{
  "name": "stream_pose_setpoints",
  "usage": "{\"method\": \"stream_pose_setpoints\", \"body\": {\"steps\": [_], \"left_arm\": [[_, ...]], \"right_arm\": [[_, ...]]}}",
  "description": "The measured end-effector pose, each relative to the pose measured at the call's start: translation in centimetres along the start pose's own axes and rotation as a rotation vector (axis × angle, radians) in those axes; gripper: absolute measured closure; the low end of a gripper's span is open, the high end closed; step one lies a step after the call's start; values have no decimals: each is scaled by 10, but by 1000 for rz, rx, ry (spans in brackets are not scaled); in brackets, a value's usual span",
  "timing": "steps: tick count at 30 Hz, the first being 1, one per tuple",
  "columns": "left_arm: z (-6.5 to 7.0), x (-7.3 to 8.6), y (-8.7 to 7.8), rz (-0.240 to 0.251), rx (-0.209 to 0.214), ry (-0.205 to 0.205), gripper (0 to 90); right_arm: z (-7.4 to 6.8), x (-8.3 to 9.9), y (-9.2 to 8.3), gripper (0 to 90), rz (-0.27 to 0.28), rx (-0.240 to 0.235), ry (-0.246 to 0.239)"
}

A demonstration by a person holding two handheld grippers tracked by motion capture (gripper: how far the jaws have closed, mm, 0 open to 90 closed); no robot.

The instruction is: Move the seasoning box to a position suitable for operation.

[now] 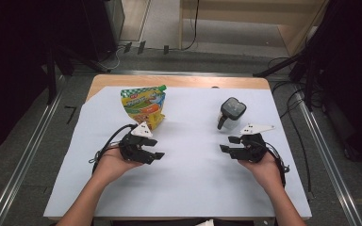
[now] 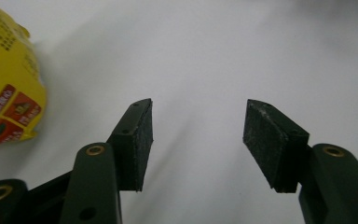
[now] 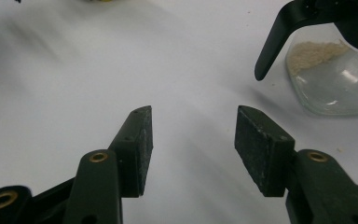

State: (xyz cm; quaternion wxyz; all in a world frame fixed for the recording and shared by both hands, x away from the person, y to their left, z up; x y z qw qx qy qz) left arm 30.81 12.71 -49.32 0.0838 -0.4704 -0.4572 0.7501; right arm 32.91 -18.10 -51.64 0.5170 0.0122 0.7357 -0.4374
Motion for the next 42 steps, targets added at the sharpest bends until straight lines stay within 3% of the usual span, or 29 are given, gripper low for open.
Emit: {"method": "stream_pose_setpoints", "body": {"steps": [7, 14, 42], "left_arm": [[-7, -2, -8, 33, -2, -35, 412], [-9, 2, -10, 4, -27, -56, 397], [-6, -3, -16, 51, 51, -113, 391]], "right_arm": [[-5, -3, 5, 458, 7, -18, -4], [-8, -4, 8, 450, 0, -25, -10], [-4, -4, 3, 440, -4, -11, -6]]}}
Point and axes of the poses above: each handheld gripper's, and its own axes: y roughly forward along the jaws, x roughly out of its underside, z roughly to its right, the point moved 6 cm from there along y, roughly forward along the jaws, and after that the axes turned 6 degrees about -y, right-handed, at the moved point
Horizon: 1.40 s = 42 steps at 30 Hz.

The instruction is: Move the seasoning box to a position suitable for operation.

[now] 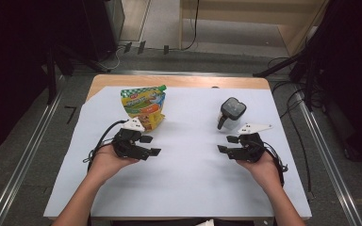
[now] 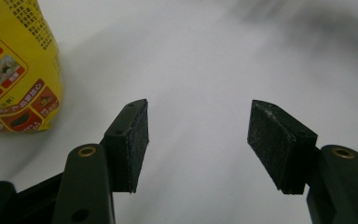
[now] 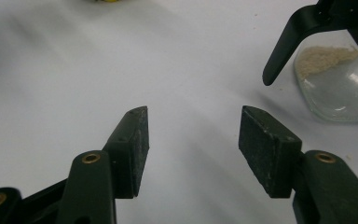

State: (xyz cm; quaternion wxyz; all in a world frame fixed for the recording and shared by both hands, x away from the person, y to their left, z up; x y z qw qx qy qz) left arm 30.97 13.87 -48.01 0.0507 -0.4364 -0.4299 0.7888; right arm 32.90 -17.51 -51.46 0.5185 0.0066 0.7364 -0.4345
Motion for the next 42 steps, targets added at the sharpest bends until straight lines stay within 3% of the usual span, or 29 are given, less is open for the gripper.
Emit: {"method": "stream_pose_setpoints", "body": {"steps": [10, 17, 24, 30, 33, 38, 42], "left_arm": [[2, 1, -2, 6, -10, 5, 390], [2, 0, -7, 28, -14, -5, 390], [4, 3, -7, 19, -19, 2, 389], [4, 6, -9, 17, -24, 2, 387], [5, 8, -11, 22, -15, -10, 388], [5, 12, -12, 19, -18, -13, 388], [6, 15, -13, 13, -25, -18, 388]], "right_arm": [[13, -5, -14, 436, 29, 44, -2], [28, -7, -22, 436, 51, 73, 22], [42, -7, -26, 431, 60, 101, 39], [55, -8, -25, 430, 65, 127, 53], [63, -9, -22, 429, 77, 117, 93], [72, -10, -16, 421, 70, 149, 64], [83, -10, -8, 391, 41, 148, 87]]}}
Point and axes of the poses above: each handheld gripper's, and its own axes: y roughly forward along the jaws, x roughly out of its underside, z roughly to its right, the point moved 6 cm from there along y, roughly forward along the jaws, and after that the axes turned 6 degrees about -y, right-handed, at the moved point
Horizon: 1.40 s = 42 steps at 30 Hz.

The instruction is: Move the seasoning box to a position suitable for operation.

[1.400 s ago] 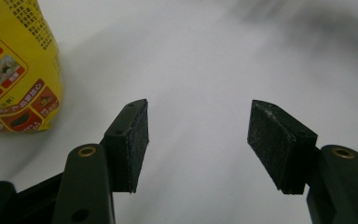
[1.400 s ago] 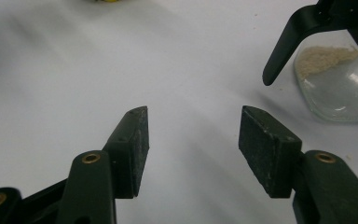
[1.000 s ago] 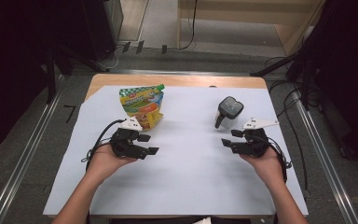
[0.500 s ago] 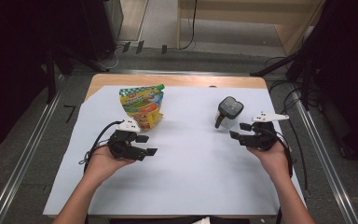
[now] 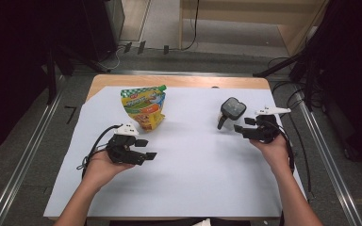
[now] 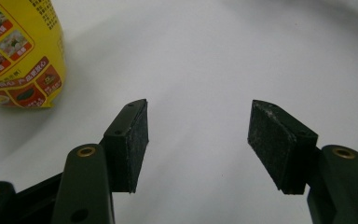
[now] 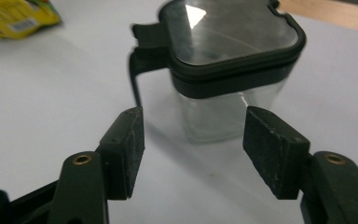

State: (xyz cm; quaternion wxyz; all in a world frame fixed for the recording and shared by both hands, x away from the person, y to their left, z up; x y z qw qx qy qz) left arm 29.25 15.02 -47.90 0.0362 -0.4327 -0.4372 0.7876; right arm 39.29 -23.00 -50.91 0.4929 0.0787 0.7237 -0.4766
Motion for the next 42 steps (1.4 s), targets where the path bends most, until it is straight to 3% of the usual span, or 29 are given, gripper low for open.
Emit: {"method": "stream_pose_setpoints", "body": {"steps": [3, 5, 8, 10, 12, 17, 21, 28, 33, 42], "left_arm": [[3, 2, 0, -2, 2, -7, 390], [5, 3, 0, -1, 7, 0, 389], [8, 5, 1, -8, 6, 3, 390], [9, 6, 2, -9, 7, 3, 390], [9, 7, 4, -11, 14, -4, 390], [14, 7, 6, -19, 23, 1, 388], [15, 7, 7, -22, 24, 8, 389], [14, 10, 8, -26, 29, 1, 390], [14, 15, 5, -24, 18, -2, 390], [11, 21, -1, -23, 2, -21, 391]], "right_arm": [[9, -2, 6, 289, -24, 21, 24], [13, -5, 9, 240, -28, 10, 35], [17, -5, 14, 135, -46, 19, 17], [19, -5, 18, 126, -52, 35, -13], [18, -7, 23, 130, -43, 7, 2], [21, -10, 32, 132, -45, 20, 0], [26, -9, 46, 112, -19, 0, 28], [22, -11, 58, 117, 22, 30, -18], [24, -9, 70, 98, 59, 5, 10], [24, -8, 83, 91, 92, 2, 44]]}}
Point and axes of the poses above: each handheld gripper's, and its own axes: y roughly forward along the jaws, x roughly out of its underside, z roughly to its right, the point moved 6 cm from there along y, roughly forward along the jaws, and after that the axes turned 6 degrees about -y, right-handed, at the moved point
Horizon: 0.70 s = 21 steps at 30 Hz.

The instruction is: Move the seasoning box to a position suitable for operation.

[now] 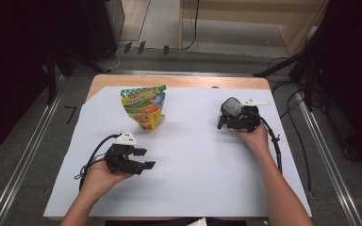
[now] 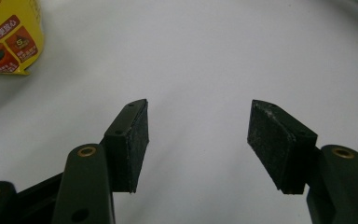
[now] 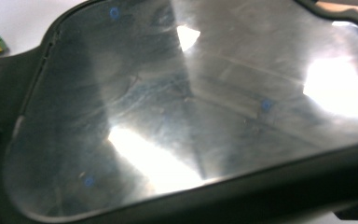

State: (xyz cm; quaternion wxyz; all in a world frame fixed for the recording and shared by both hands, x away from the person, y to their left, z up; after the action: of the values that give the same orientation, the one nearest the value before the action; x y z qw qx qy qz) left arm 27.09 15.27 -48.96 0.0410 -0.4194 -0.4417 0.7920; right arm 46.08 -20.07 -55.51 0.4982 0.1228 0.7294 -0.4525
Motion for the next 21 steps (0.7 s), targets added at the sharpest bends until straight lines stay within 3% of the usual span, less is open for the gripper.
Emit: {"method": "stream_pose_setpoints", "body": {"steps": [2, 4, 12, 21], "left_arm": [[0, 0, 0, 1, -1, -3, 391], [-1, 1, -1, 4, -3, -9, 392], [-3, 0, 0, 2, -3, -7, 392], [-3, -1, 2, 3, 4, -8, 392]], "right_arm": [[-1, 0, 1, 96, -1, 7, -4], [-2, 1, 2, 108, -10, 31, -44], [-3, 2, 0, 143, -18, 42, -80], [-5, 2, -1, 149, -18, 56, -67]]}}
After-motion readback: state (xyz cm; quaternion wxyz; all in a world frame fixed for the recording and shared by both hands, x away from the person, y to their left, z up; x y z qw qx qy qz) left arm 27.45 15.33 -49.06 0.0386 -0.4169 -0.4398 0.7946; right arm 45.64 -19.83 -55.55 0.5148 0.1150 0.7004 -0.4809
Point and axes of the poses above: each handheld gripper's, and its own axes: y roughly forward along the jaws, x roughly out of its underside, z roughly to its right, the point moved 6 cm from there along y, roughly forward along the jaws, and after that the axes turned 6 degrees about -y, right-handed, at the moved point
